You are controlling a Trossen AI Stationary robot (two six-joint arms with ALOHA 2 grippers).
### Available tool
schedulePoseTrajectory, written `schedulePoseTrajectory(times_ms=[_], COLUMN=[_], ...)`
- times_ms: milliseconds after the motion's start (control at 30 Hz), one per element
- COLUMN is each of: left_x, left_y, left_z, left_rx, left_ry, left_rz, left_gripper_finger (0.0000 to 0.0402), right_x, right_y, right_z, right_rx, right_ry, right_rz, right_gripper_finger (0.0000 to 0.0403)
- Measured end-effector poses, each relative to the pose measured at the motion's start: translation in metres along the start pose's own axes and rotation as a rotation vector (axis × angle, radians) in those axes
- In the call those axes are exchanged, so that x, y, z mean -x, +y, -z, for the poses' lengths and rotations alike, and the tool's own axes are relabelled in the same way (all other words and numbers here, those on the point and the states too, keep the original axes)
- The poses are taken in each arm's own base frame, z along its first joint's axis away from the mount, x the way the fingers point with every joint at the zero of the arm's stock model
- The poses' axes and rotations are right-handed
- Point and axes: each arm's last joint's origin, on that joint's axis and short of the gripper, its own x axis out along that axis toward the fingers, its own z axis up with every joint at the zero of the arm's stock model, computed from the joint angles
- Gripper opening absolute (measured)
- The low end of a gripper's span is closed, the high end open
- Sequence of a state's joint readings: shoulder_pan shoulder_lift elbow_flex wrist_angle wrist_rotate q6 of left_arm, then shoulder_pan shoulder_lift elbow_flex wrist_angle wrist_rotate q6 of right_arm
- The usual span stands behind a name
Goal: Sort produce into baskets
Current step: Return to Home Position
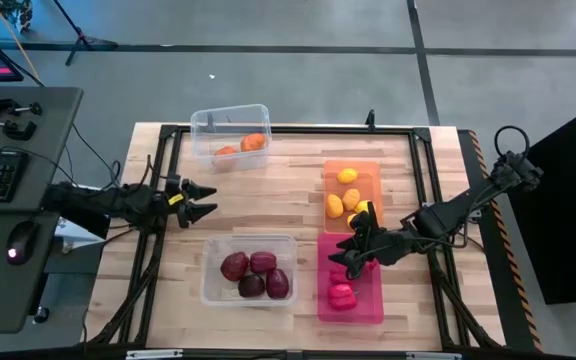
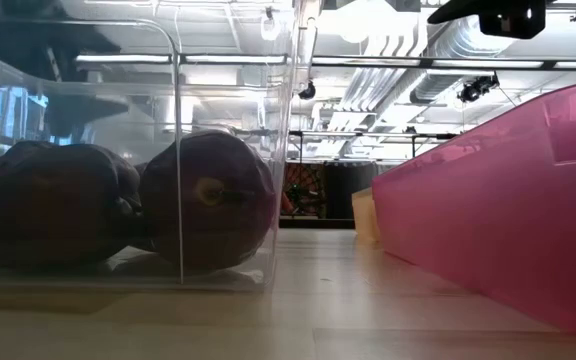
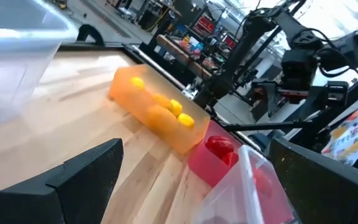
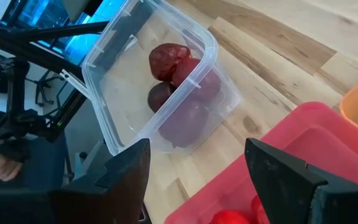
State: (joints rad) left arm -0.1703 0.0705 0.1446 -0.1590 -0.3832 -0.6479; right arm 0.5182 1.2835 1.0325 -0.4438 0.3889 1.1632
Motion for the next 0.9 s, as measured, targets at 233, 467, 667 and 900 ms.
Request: schedulePoseTrajectory(times_ms=[233,467,667,900], left_x=[-0.001,-0.002,-0.004,-0.004], left_y=[0.010,0.010,0.010,0.010], left_z=[0.014,0.015,0.017,0.017], left_rx=[0.048,0.038,0.100,0.100], left_ry=[-0.011,-0.002,0.040,0.041], left_rz=[0.006,-0.005,0.017,0.017], left_gripper_finger=[0.0390,0.0390,0.0390,0.0390], right_x=[0.006,0.043,0.068,0.049], right_y=[0.000,-0.003,-0.026,-0.100], right_z=[0.000,-0.001,-0.014,-0.007], right_rx=[0.026,0.090,0.120,0.111], right_ry=[0.003,-0.151,-0.327,-0.474], right_rz=[-0.003,0.019,0.080,-0.251], right_gripper_finger=[0.0252,0.0252,0.0252,0.0252])
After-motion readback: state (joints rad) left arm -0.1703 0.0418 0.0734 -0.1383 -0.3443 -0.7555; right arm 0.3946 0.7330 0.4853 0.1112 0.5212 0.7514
